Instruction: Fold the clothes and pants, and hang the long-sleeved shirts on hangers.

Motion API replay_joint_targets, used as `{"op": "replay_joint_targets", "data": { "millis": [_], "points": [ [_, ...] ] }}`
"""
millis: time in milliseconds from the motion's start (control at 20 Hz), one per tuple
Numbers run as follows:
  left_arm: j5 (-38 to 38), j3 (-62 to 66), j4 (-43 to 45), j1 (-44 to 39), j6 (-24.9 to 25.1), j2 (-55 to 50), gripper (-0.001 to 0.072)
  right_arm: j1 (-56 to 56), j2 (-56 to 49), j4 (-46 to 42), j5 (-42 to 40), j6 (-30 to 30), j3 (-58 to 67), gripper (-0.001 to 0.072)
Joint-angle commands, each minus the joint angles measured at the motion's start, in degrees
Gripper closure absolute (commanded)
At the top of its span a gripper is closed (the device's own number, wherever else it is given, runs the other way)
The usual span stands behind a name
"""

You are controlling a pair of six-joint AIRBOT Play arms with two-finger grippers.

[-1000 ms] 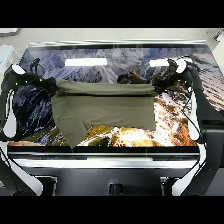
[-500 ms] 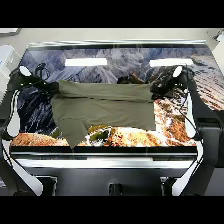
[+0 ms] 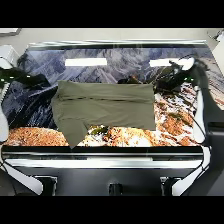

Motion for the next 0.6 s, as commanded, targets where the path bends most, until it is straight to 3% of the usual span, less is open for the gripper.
{"op": "replay_joint_targets", "data": {
  "millis": [0,150,400,550],
  "points": [
    [-7.3,-7.0,0.3,5.0,-1.6,8.1,0.0126,-5.2,5.2,10.2,3.8,-9.0,-0.2,0.0206],
    [-5.5,-26.2,-1.2,8.8,0.7,19.8,0.0127,-12.3,6.4,19.5,7.9,-9.8,-2.0,0.0225],
    [9.6,-64.2,-16.2,13.6,9.5,38.9,0.0127,-16.9,11.8,24.6,6.9,-12.2,-17.2,0.0225],
    [14.5,-79.0,-24.0,14.7,16.4,42.9,0.0127,-16.9,14.2,26.2,6.5,-13.0,-23.6,0.0225]
  ]
}}
